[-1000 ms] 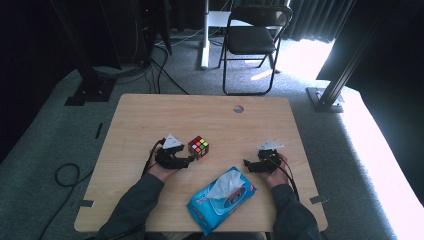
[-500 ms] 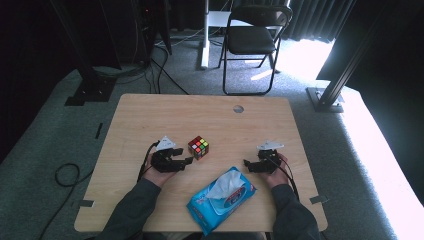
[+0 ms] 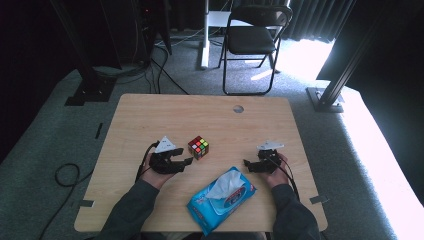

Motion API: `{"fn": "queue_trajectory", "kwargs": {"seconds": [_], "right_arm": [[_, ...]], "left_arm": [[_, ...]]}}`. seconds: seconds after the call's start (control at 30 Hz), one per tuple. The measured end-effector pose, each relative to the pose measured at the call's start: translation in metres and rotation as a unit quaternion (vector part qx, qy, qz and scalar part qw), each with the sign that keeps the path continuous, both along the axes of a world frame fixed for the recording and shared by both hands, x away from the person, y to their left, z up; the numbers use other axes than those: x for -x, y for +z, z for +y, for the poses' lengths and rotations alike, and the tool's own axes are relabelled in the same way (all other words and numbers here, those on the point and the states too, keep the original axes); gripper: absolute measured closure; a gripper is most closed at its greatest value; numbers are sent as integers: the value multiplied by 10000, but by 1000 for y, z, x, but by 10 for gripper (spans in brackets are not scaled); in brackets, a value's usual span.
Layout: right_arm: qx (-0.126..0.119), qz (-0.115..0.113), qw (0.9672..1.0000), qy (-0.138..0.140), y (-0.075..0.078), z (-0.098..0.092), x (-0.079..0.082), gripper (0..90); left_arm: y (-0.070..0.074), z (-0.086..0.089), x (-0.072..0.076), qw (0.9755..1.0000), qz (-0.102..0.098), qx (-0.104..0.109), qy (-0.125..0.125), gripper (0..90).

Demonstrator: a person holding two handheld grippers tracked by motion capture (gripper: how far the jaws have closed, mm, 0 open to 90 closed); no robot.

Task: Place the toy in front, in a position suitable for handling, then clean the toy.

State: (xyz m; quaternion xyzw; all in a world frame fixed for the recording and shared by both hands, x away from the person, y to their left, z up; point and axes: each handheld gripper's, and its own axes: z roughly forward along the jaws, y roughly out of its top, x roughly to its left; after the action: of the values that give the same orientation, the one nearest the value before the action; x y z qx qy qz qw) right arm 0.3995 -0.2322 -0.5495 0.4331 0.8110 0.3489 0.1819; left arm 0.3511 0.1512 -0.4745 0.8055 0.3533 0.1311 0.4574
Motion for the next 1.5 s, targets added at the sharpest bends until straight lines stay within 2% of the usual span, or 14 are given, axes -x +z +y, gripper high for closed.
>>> {"fn": "queue_trajectory", "kwargs": {"seconds": [0.3,0.73,1.03,1.3,1.4,1.5], "right_arm": [[0,-5,10000,17,0,0,0,128],[0,-4,10000,21,0,0,0,128],[2,-3,10000,25,0,0,-1,128],[0,0,10000,25,0,0,0,128],[3,-4,10000,28,0,0,-1,128],[2,-5,10000,26,0,0,-1,128]], "left_arm": [[5,-10,5,9998,-30,23,-188,418],[24,-26,19,9982,-234,70,-540,410],[26,-33,24,9968,-210,184,-745,421],[27,-44,29,9952,-208,81,-954,408],[27,-48,30,9951,-261,-40,-953,406],[25,-50,31,9947,-243,-40,-994,406]]}}
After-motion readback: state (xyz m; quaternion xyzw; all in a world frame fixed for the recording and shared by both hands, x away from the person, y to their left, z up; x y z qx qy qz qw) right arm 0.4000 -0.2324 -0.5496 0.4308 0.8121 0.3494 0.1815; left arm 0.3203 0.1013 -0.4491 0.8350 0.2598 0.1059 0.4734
